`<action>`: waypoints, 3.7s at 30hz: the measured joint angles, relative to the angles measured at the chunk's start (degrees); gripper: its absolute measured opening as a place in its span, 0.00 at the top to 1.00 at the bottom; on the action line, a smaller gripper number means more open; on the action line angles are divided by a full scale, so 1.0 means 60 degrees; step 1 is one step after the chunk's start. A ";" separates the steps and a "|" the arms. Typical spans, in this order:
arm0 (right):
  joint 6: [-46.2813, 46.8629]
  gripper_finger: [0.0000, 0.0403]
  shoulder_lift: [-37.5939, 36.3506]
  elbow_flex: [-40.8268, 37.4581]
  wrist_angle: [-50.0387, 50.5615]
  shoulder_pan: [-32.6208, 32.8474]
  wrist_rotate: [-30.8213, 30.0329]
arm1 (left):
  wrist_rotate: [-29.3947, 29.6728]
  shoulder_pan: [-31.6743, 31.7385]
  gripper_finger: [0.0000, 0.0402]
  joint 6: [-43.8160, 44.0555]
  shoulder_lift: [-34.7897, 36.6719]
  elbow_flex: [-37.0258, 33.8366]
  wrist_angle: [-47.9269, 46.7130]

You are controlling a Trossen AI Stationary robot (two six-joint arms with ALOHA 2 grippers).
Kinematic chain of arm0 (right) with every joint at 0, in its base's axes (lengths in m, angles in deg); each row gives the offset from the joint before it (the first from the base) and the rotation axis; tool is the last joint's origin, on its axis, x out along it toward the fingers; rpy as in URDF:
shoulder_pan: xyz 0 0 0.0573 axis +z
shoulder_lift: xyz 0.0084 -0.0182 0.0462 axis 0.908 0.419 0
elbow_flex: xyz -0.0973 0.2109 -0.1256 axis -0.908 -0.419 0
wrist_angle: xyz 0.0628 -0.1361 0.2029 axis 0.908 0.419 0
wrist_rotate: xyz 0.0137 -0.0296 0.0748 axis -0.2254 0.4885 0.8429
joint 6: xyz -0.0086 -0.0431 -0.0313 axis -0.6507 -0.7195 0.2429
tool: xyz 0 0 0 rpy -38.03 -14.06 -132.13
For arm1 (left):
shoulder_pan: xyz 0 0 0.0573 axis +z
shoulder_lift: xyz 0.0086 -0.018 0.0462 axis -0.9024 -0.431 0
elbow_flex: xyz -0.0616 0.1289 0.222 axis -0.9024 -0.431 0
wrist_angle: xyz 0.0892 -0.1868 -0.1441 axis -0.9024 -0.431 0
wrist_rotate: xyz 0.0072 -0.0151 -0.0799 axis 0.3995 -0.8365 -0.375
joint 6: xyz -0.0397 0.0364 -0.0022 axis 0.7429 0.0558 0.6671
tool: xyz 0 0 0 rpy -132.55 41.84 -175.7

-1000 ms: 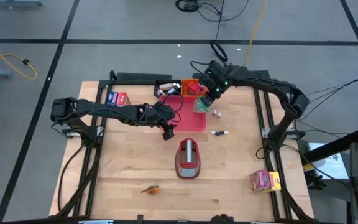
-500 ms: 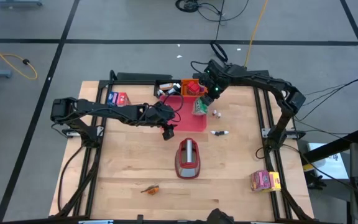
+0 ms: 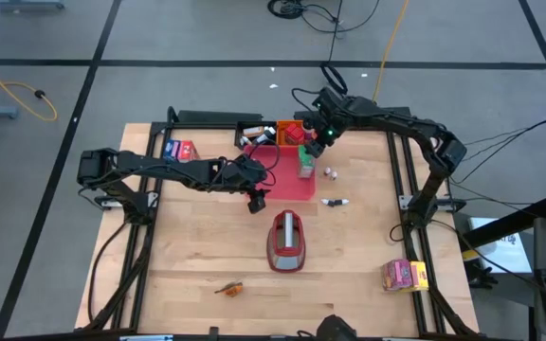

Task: Pick & Place Kitchen Items
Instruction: Put the purple cereal box into the pink bin

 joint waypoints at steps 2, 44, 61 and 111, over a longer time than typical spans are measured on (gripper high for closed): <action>0.0000 0.56 -0.0002 0.0000 -0.0134 0.0000 0.0003 | 0.0000 0.0000 0.39 0.0004 0.0000 0.0000 0.0000; 0.5559 0.52 -0.5592 -0.0123 0.7345 0.7149 -0.2344 | 0.0000 0.0000 0.39 0.0156 0.0000 0.0000 -0.0087; 0.9623 0.52 -0.7206 -0.3834 0.6403 1.1008 -0.1663 | 0.0000 0.0000 0.39 0.0313 0.0000 0.0000 -0.0084; 1.2101 0.52 -0.8092 -0.6483 0.2403 1.4164 -0.0702 | 0.0004 0.0007 0.39 0.0929 0.0000 0.0000 0.0041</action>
